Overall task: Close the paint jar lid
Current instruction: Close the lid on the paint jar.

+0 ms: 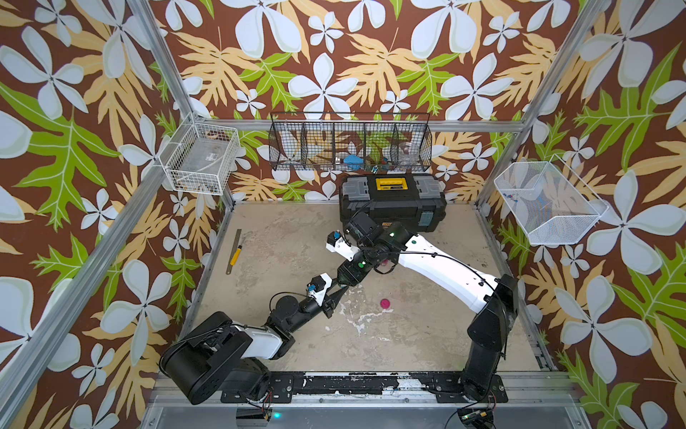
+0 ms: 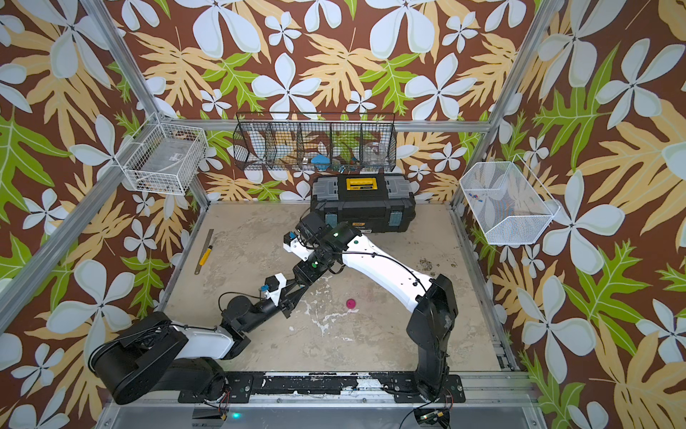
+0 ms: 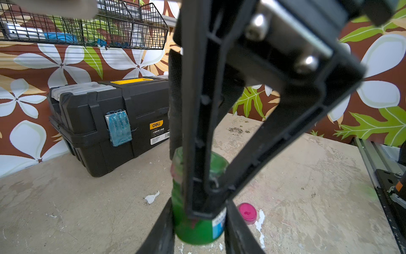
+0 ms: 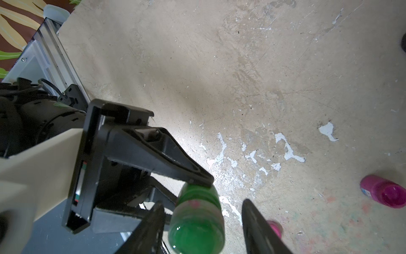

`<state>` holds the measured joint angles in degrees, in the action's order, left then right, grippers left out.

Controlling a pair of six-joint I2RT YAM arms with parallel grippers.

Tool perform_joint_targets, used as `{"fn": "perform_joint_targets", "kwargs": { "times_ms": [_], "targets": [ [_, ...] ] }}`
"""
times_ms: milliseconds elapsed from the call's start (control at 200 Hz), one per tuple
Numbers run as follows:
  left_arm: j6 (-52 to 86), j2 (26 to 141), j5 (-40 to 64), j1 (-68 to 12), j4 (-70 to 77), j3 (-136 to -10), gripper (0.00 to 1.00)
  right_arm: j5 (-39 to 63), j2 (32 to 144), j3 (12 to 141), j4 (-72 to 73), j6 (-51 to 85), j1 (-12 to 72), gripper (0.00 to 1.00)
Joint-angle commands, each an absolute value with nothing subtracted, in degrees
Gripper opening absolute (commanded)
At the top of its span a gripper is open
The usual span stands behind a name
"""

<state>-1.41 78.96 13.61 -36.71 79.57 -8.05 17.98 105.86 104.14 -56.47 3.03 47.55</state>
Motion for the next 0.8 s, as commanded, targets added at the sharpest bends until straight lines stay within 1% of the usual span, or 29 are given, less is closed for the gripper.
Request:
{"fn": "perform_joint_targets", "kwargs": {
  "times_ms": [0,90,270,440,791],
  "targets": [
    [-1.41,78.69,13.47,-36.82,81.38,-8.17,0.12,17.55,105.78,105.28,-57.7,3.34,47.58,0.63],
    [-1.5,78.59,13.36,-36.82,81.3,-8.09,0.12,17.33,105.41,106.07,-57.83,3.51,47.38,0.69],
    [-1.49,78.57,13.45,-36.83,81.3,-8.04,0.12,16.44,102.56,105.15,-56.35,4.73,45.32,0.72],
    [-1.49,78.49,13.58,-36.83,81.3,-8.13,0.12,16.5,100.83,103.02,-55.11,5.1,43.26,0.72],
    [-1.52,78.53,13.7,-36.79,81.3,-8.17,0.12,17.61,103.0,102.3,-55.02,4.85,43.11,0.7]
  ]
}}
